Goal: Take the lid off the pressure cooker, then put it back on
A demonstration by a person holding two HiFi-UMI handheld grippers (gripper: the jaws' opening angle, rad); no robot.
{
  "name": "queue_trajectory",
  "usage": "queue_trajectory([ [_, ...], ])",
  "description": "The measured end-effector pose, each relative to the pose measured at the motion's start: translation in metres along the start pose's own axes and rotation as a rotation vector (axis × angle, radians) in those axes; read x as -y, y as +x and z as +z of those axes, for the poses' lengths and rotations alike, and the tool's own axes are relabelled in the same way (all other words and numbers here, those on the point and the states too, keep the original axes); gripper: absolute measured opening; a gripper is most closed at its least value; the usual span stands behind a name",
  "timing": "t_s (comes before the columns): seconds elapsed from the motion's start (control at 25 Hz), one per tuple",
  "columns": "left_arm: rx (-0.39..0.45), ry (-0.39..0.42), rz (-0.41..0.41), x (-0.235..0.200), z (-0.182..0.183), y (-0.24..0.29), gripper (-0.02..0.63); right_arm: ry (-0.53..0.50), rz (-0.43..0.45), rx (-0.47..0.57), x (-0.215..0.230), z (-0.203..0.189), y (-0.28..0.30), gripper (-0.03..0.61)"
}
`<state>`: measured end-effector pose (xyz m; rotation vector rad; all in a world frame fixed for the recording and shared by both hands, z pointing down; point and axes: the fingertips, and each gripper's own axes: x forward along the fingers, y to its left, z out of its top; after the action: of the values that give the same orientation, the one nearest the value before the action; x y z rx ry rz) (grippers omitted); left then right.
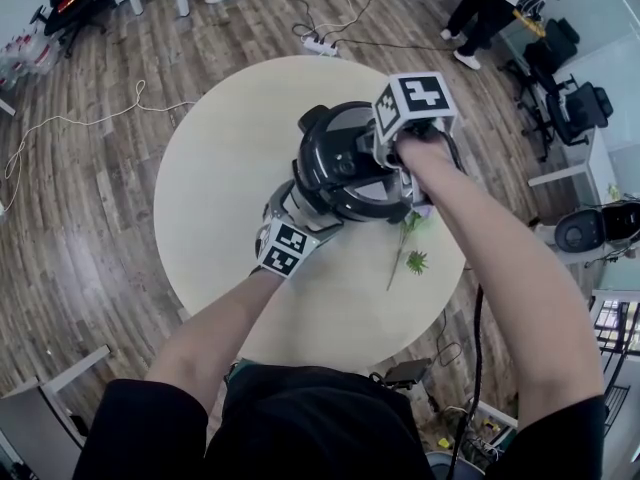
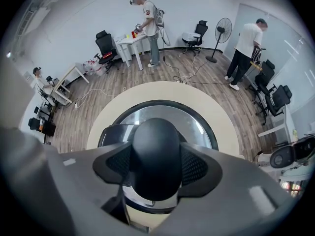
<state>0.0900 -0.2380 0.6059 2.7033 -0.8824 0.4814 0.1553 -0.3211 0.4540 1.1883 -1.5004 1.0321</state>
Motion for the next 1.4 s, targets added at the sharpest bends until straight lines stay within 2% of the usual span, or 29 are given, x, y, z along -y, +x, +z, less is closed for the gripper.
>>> queue_trajectory([
  [0.4, -0.009, -0.001, -0.001, 0.0, 0.001, -0.001, 0.589, -0.003, -0.021, 0.094, 0.002, 0.01, -0.005, 0.285],
  [0.6, -0.016, -0.004, -0.005, 0.002, 0.0, 0.001, 0.589, 0.024, -0.047, 0.225, 0.012, 0.028, -0.007, 0.285],
  [0.8, -0.023, -0.003, -0.003, 0.001, -0.001, 0.001, 0.589, 0.031, 0.007, 0.199, 0.015, 0.021, -0.02, 0.285],
  [1.0, -0.026, -0.003, -0.004, -0.002, 0.0, 0.0, 0.589, 0.049, 0.036, 0.236, 0.037, 0.011, -0.061, 0.285],
  [1.2, -0.041, -0.005, -0.006, -0.001, -0.001, -0.001, 0.589, 0.004, 0.008, 0.263, 0.066, -0.026, -0.101, 0.285],
  [1.4, -0.043, -0.006, -0.005, 0.0, -0.001, -0.002, 0.589, -0.017, -0.022, 0.251, 0.092, -0.098, -0.115, 0.285],
])
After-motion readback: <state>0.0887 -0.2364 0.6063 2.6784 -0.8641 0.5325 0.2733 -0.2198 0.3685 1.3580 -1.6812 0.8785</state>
